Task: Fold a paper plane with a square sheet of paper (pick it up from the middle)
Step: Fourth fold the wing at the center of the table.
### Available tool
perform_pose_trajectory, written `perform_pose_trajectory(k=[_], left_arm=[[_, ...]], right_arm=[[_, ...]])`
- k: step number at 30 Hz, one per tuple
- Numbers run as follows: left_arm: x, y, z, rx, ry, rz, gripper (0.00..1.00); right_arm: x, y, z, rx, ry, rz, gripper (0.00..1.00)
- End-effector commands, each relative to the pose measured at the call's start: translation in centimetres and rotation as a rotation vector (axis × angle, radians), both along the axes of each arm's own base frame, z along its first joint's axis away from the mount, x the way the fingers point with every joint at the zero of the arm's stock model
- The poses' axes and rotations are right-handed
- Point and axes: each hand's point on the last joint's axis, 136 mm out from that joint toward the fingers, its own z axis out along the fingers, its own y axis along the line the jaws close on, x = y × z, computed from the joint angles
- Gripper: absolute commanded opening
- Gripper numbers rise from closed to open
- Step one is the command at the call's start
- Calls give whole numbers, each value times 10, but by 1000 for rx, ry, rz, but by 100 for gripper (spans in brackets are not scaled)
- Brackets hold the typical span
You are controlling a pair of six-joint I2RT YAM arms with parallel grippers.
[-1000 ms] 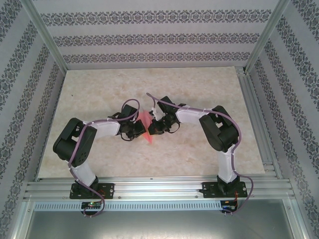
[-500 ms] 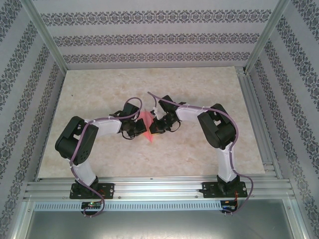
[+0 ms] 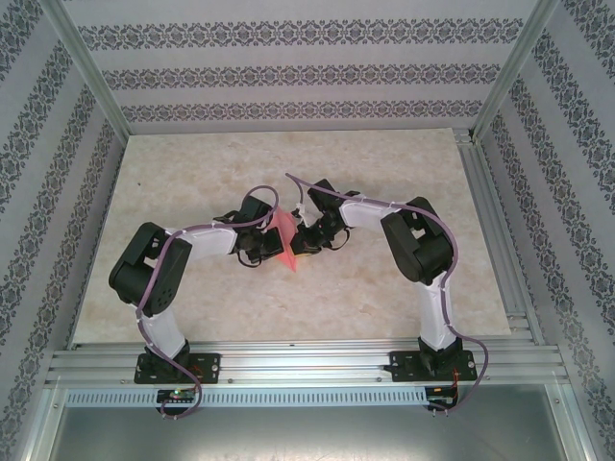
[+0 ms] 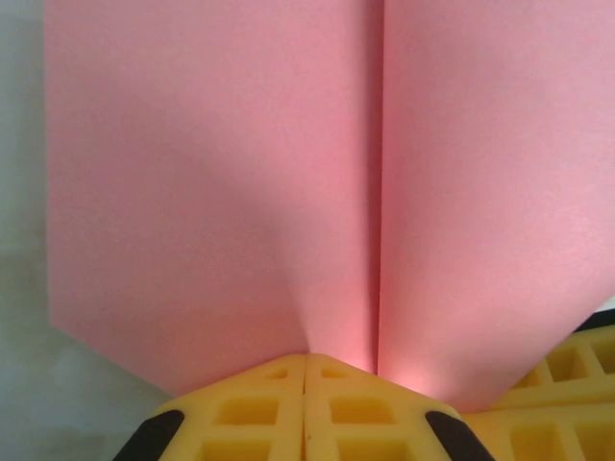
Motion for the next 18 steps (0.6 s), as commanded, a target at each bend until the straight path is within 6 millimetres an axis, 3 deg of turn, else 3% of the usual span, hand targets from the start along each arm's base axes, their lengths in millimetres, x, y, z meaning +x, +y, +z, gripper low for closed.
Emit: perform_pose_trajectory(k=[1, 6, 18], left_arm=[[-25, 28, -38, 171, 99, -5, 9], [-24, 27, -37, 180, 94, -9, 9], [-23, 34, -38, 224, 91, -23, 8]], right_arm=[[11, -1, -6, -4, -23, 5, 9], [14, -7, -16, -32, -22, -7, 9], [20, -3, -7, -16, -40, 1, 8]])
